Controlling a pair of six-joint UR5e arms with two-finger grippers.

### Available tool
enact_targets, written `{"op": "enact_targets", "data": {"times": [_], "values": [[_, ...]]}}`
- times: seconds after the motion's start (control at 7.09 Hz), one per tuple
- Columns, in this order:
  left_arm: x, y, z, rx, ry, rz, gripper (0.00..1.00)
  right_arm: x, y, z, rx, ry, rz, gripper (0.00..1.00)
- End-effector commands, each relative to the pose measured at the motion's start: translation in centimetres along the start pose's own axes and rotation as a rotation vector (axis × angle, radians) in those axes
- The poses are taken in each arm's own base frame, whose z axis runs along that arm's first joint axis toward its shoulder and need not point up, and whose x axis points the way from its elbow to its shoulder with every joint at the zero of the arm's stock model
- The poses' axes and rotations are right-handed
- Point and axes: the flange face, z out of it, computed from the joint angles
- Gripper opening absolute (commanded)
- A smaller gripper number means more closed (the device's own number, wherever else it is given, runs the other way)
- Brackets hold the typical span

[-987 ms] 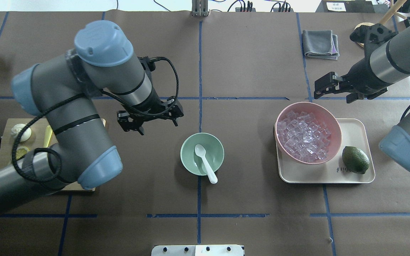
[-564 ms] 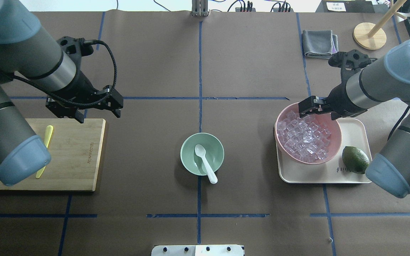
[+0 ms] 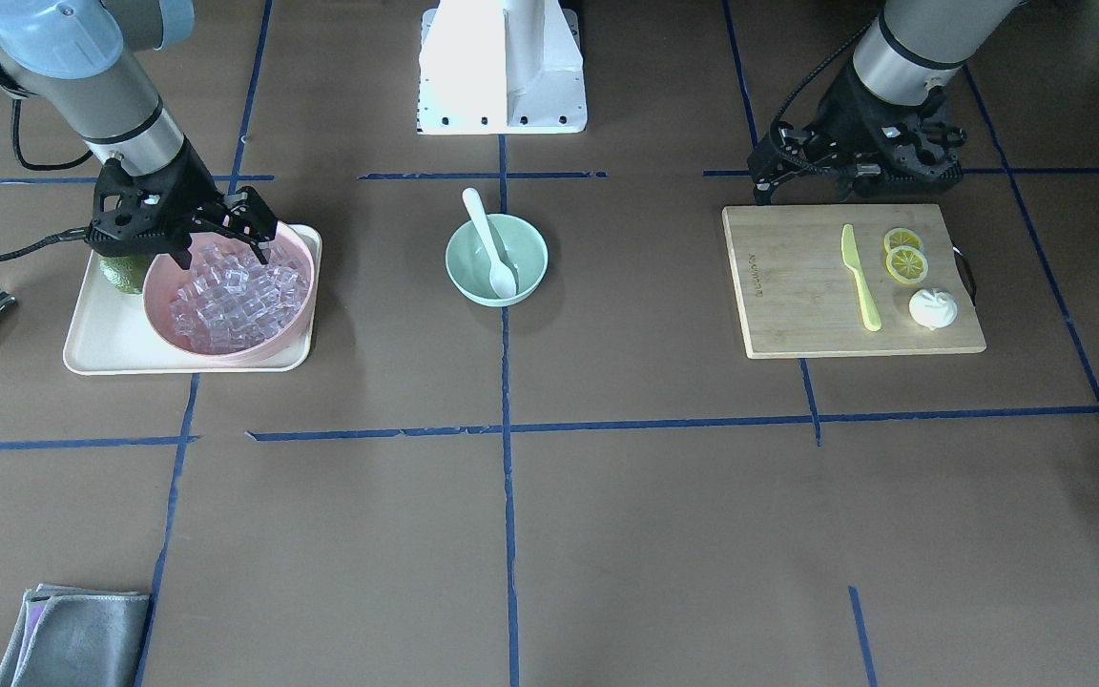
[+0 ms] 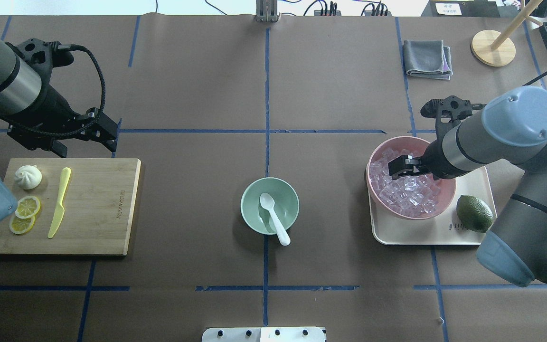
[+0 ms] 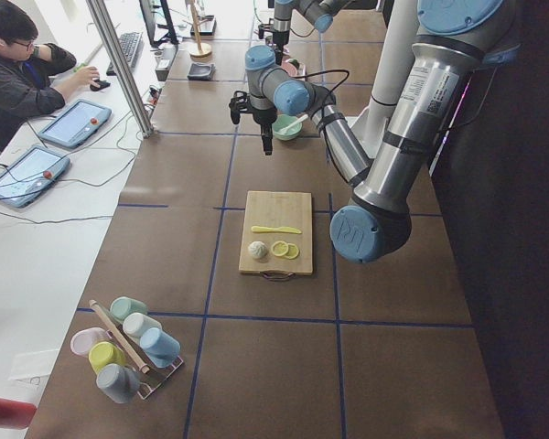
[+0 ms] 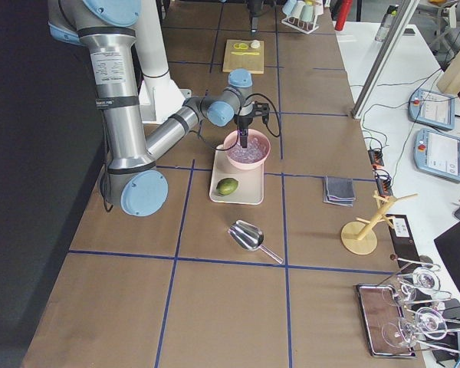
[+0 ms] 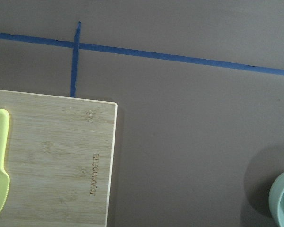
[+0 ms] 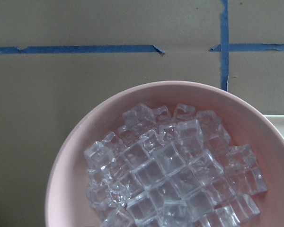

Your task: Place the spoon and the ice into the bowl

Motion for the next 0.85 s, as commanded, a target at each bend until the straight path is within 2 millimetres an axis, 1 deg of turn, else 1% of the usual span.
{"op": "enact_targets", "data": {"times": [0.0,0.28,0.42,0.56,0.71], "values": [[-0.2,0.1,0.0,0.0,-0.002,-0.001,1.0,0.3,-0.1,2.4,-0.026,0.034,0.001,0.99],[-0.6,0.5,-0.2,0.001,0.0,0.001,1.0,0.6,-0.1,3.5,-0.041,0.05,0.003,0.98],[-0.6,0.5,-0.3,0.002,0.001,0.0,1.0,0.5,-0.1,3.6,-0.041,0.049,0.0,0.97],[-0.6,0.5,-0.3,0.002,0.001,0.0,1.0,0.5,-0.1,3.6,-0.042,0.05,0.002,0.9],[-0.6,0.5,-0.4,0.001,0.0,-0.001,1.0,0.4,-0.2,3.6,-0.041,0.049,0.0,0.86]]}}
